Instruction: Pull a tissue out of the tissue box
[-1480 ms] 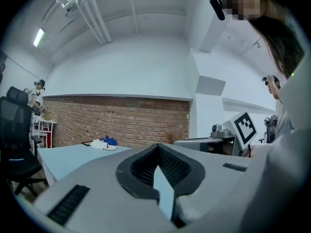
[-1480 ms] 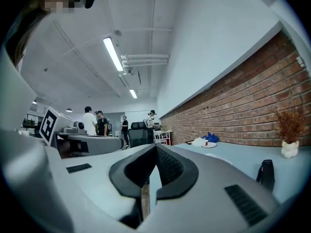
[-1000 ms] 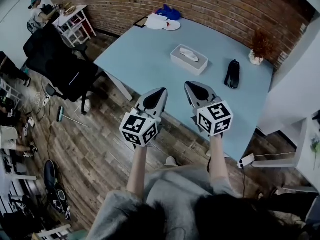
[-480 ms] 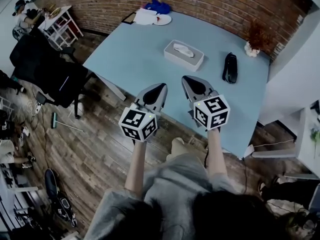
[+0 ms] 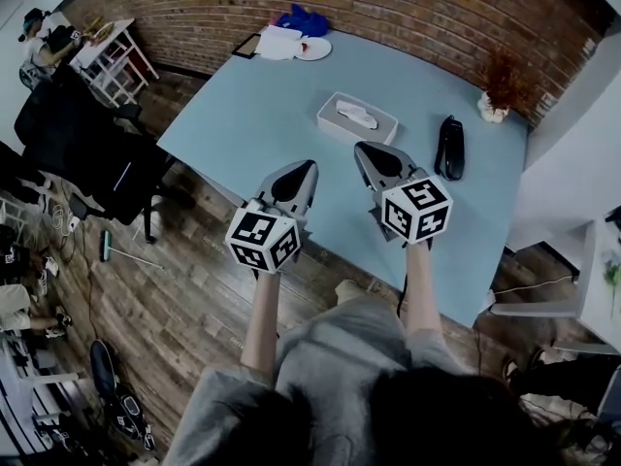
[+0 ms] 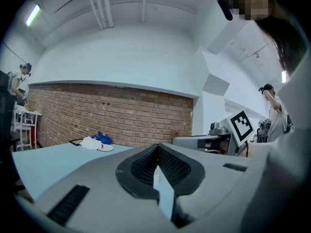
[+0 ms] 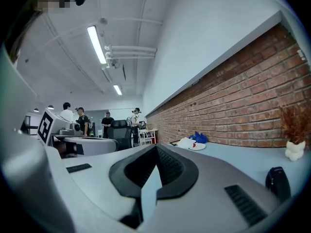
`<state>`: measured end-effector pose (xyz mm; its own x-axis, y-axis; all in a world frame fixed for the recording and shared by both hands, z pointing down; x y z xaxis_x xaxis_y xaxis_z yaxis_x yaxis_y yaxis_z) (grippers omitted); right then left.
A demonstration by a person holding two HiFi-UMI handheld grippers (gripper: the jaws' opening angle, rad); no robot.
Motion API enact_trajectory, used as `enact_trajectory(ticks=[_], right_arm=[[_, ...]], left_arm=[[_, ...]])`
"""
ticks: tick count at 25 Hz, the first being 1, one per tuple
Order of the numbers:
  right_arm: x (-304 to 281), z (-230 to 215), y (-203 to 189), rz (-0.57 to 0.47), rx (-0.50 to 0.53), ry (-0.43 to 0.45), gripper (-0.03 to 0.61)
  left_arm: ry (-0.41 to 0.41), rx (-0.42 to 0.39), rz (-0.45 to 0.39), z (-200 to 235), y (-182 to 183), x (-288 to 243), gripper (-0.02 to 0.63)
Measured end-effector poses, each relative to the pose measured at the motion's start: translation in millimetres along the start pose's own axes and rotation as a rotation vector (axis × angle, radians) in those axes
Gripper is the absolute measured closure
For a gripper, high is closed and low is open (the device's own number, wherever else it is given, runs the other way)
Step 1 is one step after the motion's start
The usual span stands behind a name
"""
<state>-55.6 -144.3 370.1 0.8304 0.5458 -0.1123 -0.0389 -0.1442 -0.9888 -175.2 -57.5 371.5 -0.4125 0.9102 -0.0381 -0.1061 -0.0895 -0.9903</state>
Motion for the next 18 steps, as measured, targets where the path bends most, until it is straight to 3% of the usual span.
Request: enact_trajectory(ticks=[8,18], right_arm=[[-24.7,-42.2,15.2,0.018,-0.005,-0.018,0.58],[-71.5,-61.0,-0.4,0.08,0.014,-0.041,0.58]], left_arm=[[-0.007,0.007,0.015,23.6,12.6,-45.0,0.611],[-0.022,0.047,0.079,68.0,-5.0,-67.0,0.611]])
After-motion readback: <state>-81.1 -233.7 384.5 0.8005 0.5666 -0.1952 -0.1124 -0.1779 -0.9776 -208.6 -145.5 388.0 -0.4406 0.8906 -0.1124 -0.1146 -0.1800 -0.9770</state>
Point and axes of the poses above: the fingertips, and each gripper's own axes: x backward along the fingers, z to its left, y out of its top, the point moved 5 cm from there along x, backward along the fingers, and after that the axes turned 7 degrees about -y, right-handed, at the moved point
